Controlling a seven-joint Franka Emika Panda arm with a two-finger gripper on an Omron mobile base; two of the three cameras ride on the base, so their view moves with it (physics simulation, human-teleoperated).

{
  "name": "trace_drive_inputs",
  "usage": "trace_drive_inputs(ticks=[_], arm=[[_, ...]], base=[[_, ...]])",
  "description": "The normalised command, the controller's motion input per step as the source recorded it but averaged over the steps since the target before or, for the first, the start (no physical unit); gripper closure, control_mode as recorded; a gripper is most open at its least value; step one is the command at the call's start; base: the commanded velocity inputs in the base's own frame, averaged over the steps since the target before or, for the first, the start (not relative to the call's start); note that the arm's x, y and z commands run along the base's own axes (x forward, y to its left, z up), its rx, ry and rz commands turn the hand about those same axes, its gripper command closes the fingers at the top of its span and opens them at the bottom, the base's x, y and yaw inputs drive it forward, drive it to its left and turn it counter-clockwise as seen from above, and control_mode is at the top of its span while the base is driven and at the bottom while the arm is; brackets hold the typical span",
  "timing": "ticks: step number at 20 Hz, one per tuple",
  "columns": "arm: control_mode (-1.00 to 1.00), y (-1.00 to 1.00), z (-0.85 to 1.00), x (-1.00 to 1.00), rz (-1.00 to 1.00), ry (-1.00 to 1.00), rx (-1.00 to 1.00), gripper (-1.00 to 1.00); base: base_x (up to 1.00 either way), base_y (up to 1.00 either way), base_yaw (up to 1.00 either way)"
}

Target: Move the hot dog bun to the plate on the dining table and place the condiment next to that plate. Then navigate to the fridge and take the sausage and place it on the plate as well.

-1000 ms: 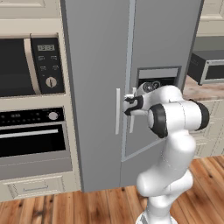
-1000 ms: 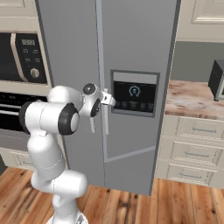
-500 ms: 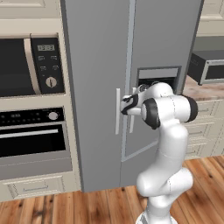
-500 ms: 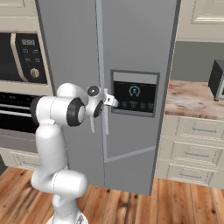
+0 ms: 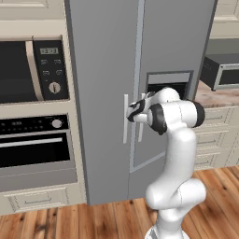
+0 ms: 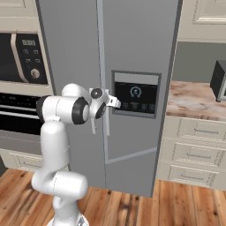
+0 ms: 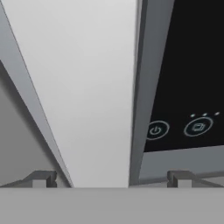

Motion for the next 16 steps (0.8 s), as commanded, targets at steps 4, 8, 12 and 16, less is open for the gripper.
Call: trace_drive_inputs(ticks=[4, 8, 12, 16], arm=[[-1.00, 0.00, -0.18, 0.50, 0.00, 0.00, 0.00, 1.00], [-1.00, 0.00, -0.15, 0.43, 0.00, 0.00, 0.00, 1.00], [-1.00, 0.00, -0.07, -0.01, 0.00, 0.01, -0.01, 1.00], [-1.00, -0.23, -0.02, -0.78, -0.14, -0.08, 0.00, 1.00]], base=[[0.00, 0.00, 0.00], [0.00, 0.00, 0.00], [0.00, 0.00, 0.00], [0.00, 0.00, 0.00]])
